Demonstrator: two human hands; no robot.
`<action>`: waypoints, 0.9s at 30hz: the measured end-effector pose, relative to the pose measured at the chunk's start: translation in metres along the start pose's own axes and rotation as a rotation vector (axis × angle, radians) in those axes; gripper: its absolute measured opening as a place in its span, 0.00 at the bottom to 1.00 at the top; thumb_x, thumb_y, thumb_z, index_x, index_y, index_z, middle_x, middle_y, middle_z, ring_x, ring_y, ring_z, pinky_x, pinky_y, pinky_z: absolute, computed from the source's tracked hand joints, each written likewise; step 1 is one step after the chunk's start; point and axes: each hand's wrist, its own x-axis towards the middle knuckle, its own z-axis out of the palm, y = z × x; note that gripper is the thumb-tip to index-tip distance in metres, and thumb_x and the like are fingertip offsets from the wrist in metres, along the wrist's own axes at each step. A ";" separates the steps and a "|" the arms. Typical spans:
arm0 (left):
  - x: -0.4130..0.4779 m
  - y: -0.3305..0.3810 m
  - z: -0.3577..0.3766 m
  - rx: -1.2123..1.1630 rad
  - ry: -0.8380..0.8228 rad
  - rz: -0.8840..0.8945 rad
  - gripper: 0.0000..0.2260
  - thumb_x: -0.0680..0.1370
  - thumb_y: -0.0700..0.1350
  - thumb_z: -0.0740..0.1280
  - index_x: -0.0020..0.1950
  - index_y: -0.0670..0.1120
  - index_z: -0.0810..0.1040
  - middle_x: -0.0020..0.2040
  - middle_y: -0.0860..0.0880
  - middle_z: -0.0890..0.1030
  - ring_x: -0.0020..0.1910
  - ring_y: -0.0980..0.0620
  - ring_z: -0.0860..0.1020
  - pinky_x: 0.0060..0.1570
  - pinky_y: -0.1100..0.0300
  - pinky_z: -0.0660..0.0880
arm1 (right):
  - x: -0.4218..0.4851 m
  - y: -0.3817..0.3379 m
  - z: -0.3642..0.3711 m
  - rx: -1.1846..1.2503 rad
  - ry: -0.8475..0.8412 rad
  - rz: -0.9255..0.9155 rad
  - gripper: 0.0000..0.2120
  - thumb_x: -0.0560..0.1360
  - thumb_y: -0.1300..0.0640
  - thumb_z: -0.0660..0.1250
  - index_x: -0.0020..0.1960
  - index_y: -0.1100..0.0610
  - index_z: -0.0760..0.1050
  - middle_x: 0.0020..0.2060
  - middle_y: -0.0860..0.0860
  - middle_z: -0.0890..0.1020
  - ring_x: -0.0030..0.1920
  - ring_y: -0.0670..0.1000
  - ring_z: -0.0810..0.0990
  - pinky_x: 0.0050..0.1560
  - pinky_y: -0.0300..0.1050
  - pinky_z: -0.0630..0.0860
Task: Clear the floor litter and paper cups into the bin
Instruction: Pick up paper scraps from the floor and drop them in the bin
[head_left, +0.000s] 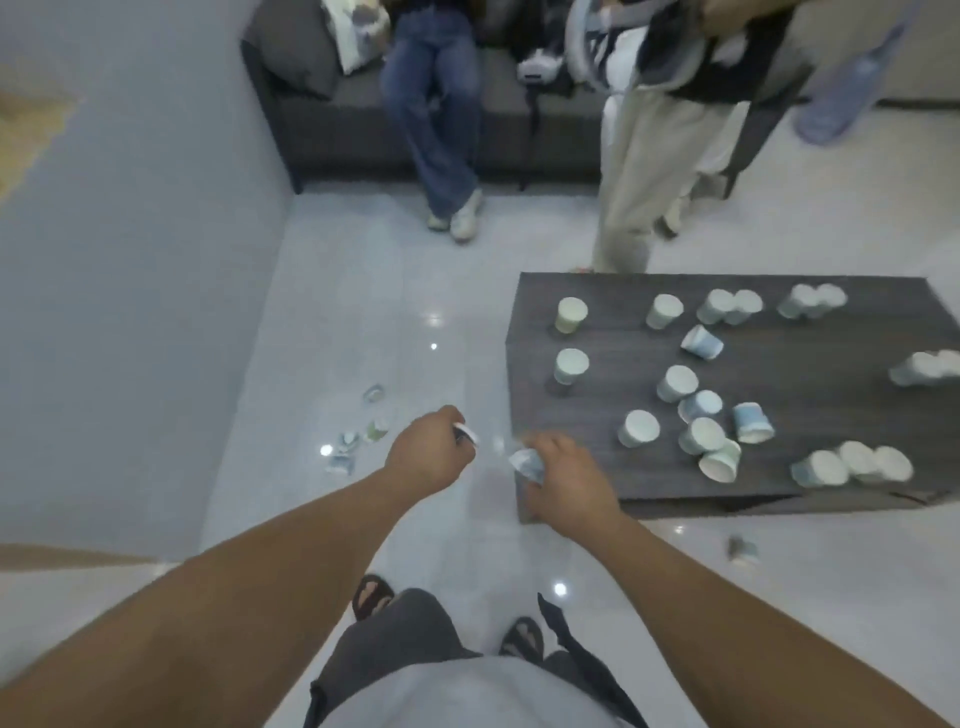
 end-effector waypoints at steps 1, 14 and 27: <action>0.002 0.021 0.011 0.020 -0.016 0.047 0.12 0.75 0.46 0.63 0.58 0.46 0.74 0.47 0.46 0.82 0.48 0.45 0.79 0.47 0.54 0.76 | -0.011 0.018 -0.007 0.014 0.026 0.045 0.22 0.75 0.57 0.65 0.68 0.52 0.69 0.63 0.53 0.72 0.61 0.57 0.71 0.53 0.45 0.68; 0.017 0.220 0.116 0.322 -0.353 0.578 0.09 0.75 0.48 0.63 0.54 0.49 0.73 0.45 0.50 0.79 0.47 0.47 0.78 0.42 0.58 0.72 | -0.127 0.160 -0.065 0.203 0.400 0.543 0.23 0.74 0.54 0.65 0.69 0.50 0.70 0.61 0.52 0.73 0.61 0.57 0.73 0.57 0.46 0.71; -0.063 0.406 0.286 0.504 -0.572 1.018 0.12 0.76 0.48 0.64 0.57 0.46 0.75 0.51 0.45 0.81 0.52 0.44 0.78 0.44 0.60 0.69 | -0.287 0.312 -0.063 0.350 0.589 0.956 0.25 0.76 0.55 0.63 0.73 0.50 0.65 0.66 0.52 0.70 0.63 0.56 0.71 0.58 0.45 0.70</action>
